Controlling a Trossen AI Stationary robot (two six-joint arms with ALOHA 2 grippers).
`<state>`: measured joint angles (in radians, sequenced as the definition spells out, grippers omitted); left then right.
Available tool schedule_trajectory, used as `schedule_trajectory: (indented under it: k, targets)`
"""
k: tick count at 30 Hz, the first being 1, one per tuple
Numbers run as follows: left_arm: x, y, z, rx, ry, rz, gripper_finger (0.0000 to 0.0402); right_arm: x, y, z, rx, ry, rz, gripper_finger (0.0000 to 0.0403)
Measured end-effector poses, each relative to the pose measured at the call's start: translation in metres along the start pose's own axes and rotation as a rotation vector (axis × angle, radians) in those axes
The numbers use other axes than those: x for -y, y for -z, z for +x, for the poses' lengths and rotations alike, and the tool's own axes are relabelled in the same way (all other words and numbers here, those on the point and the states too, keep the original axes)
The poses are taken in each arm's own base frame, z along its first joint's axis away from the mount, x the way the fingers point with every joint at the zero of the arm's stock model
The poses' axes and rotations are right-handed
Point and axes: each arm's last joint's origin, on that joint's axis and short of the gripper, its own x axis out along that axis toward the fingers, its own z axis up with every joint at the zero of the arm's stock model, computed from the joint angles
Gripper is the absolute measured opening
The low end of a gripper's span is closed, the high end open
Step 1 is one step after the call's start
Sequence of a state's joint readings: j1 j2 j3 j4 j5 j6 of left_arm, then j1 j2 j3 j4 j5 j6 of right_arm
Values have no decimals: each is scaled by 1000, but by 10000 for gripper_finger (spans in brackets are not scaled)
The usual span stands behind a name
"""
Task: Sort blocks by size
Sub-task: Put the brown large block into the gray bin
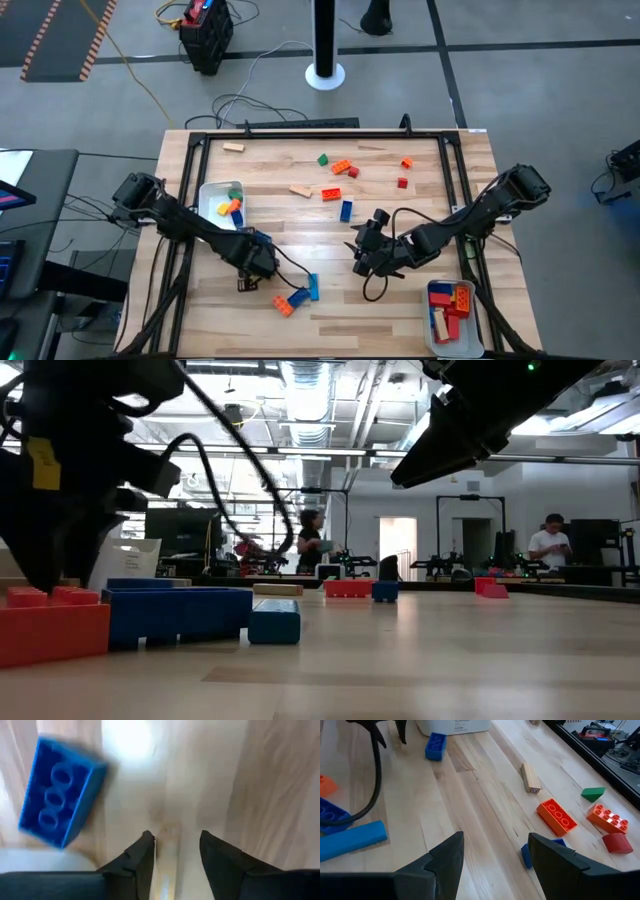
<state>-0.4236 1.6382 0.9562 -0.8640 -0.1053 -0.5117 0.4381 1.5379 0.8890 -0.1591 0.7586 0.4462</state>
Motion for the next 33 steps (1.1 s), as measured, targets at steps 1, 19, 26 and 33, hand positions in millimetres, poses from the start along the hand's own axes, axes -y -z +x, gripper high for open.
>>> schedule_trajectory:
  k: [1,19,26,33]
  targets:
    - [0,0,0,5,3,0,139,0,0,0,1,0,-1,248]
    - [0,-4,-3,44,-49,80,44,0,0,0,3,-1,-5,248]
    - [2,-29,-27,311,-203,105,46,4,1,-11,-22,-2,-48,248]
    - [5,-62,-54,717,-270,125,49,9,14,-4,-14,6,-58,248]
